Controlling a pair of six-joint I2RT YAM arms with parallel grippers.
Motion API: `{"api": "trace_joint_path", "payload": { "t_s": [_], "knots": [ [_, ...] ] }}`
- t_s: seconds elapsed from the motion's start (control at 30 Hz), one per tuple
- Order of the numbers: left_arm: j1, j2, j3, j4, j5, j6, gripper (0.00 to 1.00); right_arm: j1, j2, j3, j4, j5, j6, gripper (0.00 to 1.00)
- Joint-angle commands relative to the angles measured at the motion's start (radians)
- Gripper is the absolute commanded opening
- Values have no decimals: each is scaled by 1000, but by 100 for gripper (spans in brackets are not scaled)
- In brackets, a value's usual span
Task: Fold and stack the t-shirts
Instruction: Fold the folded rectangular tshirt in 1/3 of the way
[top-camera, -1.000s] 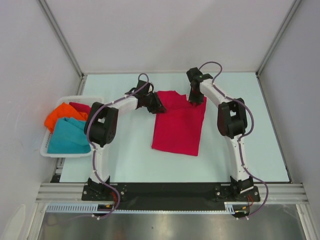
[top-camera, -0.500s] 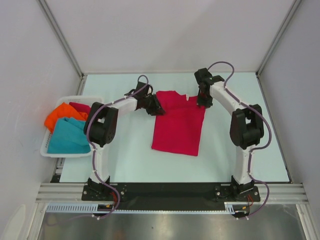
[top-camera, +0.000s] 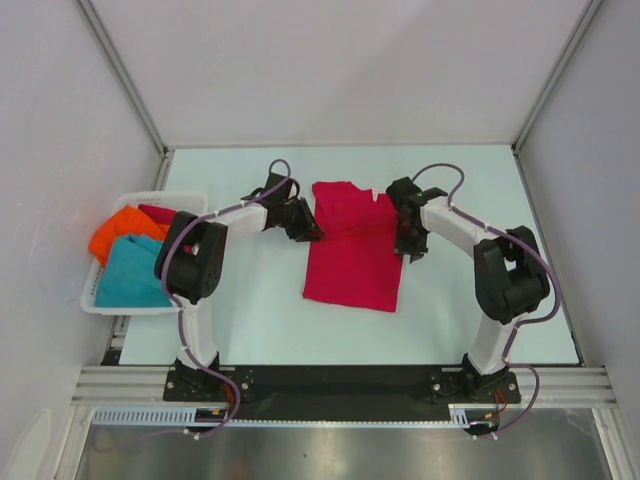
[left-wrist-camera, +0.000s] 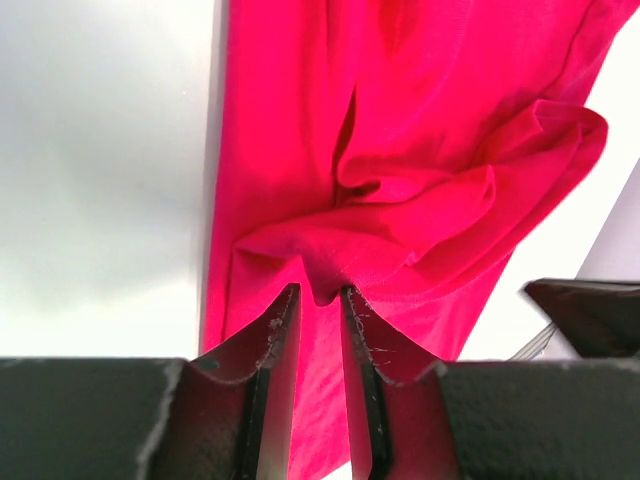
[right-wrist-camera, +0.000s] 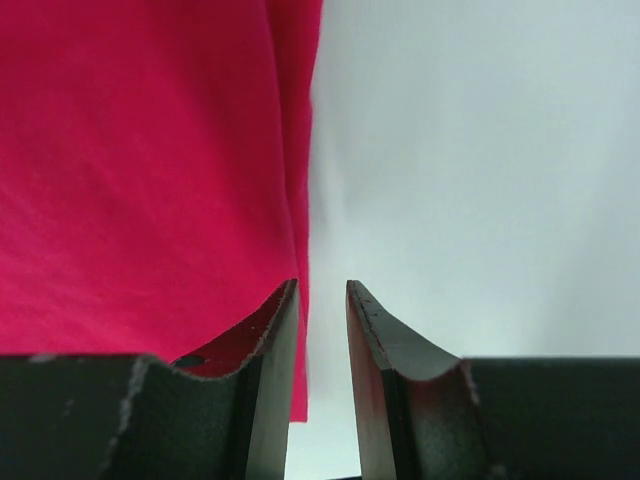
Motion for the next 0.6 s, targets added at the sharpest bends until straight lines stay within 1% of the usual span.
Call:
{"api": "trace_joint_path", "payload": {
  "t_s": [0.0,0.4,0.57],
  "knots": [
    [6,-63,-10,31,-12,16,28,33,-55,-41,44,-25,32,31],
    [8,-129,-56,23,-24,26,27,74,-75,-119,70,-48,62,31],
    [8,-137,-39,8,-33,34,28,79,-75,-139,86,-57,70,31]
  ]
}}
